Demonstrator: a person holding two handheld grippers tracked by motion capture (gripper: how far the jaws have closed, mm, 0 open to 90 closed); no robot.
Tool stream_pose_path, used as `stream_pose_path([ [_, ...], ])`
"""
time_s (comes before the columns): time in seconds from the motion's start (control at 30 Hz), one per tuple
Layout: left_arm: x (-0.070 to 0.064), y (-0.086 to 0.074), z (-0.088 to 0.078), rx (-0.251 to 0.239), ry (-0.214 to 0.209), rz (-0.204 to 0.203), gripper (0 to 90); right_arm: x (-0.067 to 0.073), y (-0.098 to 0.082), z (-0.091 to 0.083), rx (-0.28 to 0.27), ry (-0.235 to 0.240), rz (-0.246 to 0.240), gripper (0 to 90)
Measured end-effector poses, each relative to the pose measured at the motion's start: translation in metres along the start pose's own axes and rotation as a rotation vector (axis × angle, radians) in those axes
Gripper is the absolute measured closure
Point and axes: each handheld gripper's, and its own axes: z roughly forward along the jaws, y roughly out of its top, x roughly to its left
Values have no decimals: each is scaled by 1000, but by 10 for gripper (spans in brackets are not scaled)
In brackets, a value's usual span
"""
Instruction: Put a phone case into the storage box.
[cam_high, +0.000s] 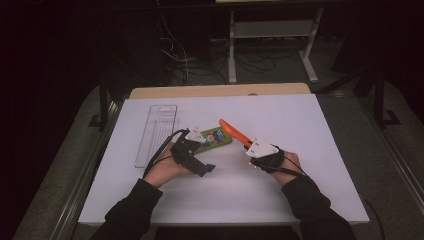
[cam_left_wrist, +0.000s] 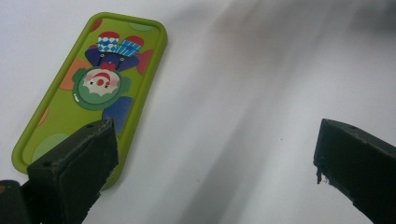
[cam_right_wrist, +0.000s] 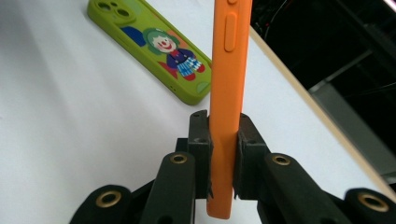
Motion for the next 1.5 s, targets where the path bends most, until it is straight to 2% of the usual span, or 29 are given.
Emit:
stream_pose_path([
  [0.13,1,0,0,-10,-1,1,10,-5,0,0,-8,44,56,785],
  [0.33,1,0,-1,-14,-3,-2,18,-10,-1,-1,-13,105,167,785],
  [0.5,1,0,-1,-14,-7,-5,17,-15,-1,-2,-22,143,248,785],
  [0.63,1,0,-1,-26,-16,-16,15,-19,-3,0,-20,170,294,786],
  [0.83,2,0,-1,-25,-10,-12,7,-26,-8,2,-15,210,381,786],
  [0.93,3,0,-1,-25,-8,-19,6,-29,-9,2,-21,237,456,786],
  [0.97,3,0,-1,-27,-9,-20,4,-30,-10,2,-29,241,468,786],
  [1.0,1,0,0,-52,-14,-49,0,-31,-11,2,-32,239,471,786],
  [1.07,4,0,-2,-38,-15,-34,0,-32,-11,2,-26,243,493,787],
  [1.13,5,0,-3,-51,-22,-57,0,-34,-12,3,-29,248,503,787],
  [1.17,6,0,-4,-55,-13,-53,0,-34,-12,3,-31,251,511,787],
  [1.23,7,1,-5,-77,-18,-69,0,-34,-12,2,-33,251,514,787],
  [1.3,7,3,-6,-112,-33,-104,0,-33,-12,1,-30,253,518,787],
  [1.37,8,7,-8,-119,-29,-94,0,-33,-11,1,-40,255,513,787],
  [1.5,11,14,-12,-174,-38,-132,0,-30,-9,-1,-39,267,521,788],
])
